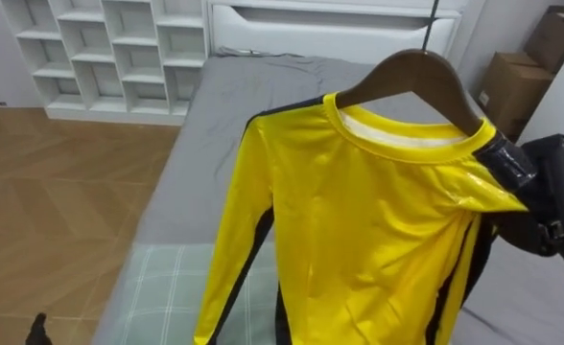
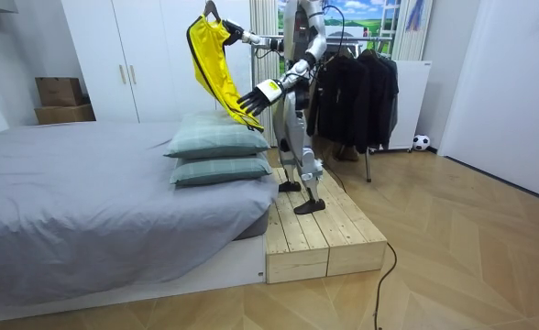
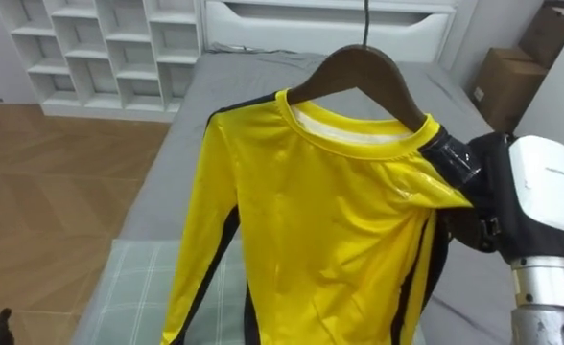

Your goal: Hang clothes

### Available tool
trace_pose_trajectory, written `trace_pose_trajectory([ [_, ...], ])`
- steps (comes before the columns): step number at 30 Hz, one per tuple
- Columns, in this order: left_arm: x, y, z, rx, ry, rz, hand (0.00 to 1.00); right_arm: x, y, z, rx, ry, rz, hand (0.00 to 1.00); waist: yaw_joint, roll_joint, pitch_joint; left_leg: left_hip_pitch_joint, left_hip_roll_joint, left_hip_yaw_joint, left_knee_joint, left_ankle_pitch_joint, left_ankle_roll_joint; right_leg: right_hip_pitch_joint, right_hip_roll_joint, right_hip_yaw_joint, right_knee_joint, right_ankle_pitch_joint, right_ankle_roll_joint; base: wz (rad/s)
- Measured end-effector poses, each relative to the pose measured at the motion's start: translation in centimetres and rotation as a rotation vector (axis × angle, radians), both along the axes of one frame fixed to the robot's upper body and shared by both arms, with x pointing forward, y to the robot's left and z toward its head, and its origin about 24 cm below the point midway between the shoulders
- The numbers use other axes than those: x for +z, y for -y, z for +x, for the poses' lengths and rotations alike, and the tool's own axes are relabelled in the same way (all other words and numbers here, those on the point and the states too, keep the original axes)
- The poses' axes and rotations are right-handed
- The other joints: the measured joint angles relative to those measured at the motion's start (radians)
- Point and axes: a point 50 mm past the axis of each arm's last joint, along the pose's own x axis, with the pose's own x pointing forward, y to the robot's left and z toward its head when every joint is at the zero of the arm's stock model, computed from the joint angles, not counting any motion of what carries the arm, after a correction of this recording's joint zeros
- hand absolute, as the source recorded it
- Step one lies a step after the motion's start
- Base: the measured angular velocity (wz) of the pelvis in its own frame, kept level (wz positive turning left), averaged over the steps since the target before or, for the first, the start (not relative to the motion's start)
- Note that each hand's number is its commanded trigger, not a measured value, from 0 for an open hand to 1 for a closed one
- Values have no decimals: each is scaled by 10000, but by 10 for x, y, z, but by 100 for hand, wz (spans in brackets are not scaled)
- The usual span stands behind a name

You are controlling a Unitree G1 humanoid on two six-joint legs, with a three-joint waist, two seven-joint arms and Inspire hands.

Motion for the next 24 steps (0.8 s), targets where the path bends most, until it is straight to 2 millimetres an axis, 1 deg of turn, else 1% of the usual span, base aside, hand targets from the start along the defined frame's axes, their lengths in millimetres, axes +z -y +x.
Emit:
trace_pose_trajectory([
  [1, -2, -1, -4, 107, -100, -48, 0, 1, 0, -1, -20, 55, -15, 100, 3, 6, 3, 0, -1, 2, -1, 0, 0, 0, 0, -2, -1, 0, 0, 0],
  [3, -10, -4, -23, 468, -705, -120, 0, 6, 1, -5, -75, 263, -65, 100, 23, 11, 8, -3, -2, 3, -12, 0, 0, -7, 0, -10, -3, -3, 0, 0],
  [4, -12, -5, -28, 541, -886, -134, 0, 7, 2, -5, -103, 286, -74, 100, 13, 10, 8, -3, -2, 3, -12, 0, 0, -7, 0, -14, -2, -7, -4, 0],
  [5, -18, -6, -37, 706, -1312, -218, 0, 8, 1, -7, -121, 322, -95, 100, -4, 15, 11, -6, -2, -2, -14, 0, 0, -10, -1, -18, -2, -11, -1, 0],
  [6, -25, -6, -45, 980, -1688, -419, 0, 8, 1, -7, -119, 308, -99, 100, 0, 15, 12, -7, -3, -2, -18, 0, 0, -10, -1, -20, -2, -14, 0, 0],
  [7, -27, -5, -49, 1100, -1838, -503, 0, 8, 1, -7, -123, 305, -100, 100, 18, 13, 10, -5, -3, -3, -18, 0, 0, -8, -1, -26, 3, -16, -2, 0],
  [9, -38, -4, -64, 1427, -2582, -735, 0, 8, 1, -7, -118, 316, -95, 100, 123, 15, 12, -15, -3, -11, -20, -1, 0, -11, -1, -39, 3, -16, -3, 0],
  [10, -40, -4, -67, 1474, -2750, -772, 0, 8, 1, -7, -120, 324, -95, 100, 110, 11, 10, -17, -2, -13, -22, -1, 0, -11, 0, -39, 1, -16, -3, 0],
  [12, -46, -3, -81, 1678, -3369, -899, 0, 8, 1, -8, -101, 339, -114, 100, 164, 5, 7, -16, -2, -11, -24, -2, -1, -10, 3, -33, 2, -16, -3, 0],
  [15, -50, -2, -90, 1827, -3727, -1032, 0, 7, 1, -8, -123, 334, -123, 100, 247, -60, -1, -12, -2, -14, -25, -2, 0, -10, 3, -26, 3, -16, -4, 0],
  [17, -51, -2, -93, 1929, -3817, -1136, 0, 8, 1, -8, -117, 340, -117, 100, 284, -108, -3, -12, -3, -16, -28, -2, 0, -11, 2, -25, 3, -16, -3, 0],
  [20, -53, -1, -95, 2184, -3928, -1444, 0, 7, 1, -8, -103, 333, -120, 100, 295, -155, 13, -15, -3, -15, -28, -2, 0, -16, 1, -23, 2, -16, -3, 0],
  [24, -56, 4, -97, 2243, -4041, -1938, 0, 7, 0, -8, -85, 294, -116, 100, 293, -172, 7, -15, -3, -13, -39, -4, 0, -23, 2, -23, 2, -16, -3, 0],
])
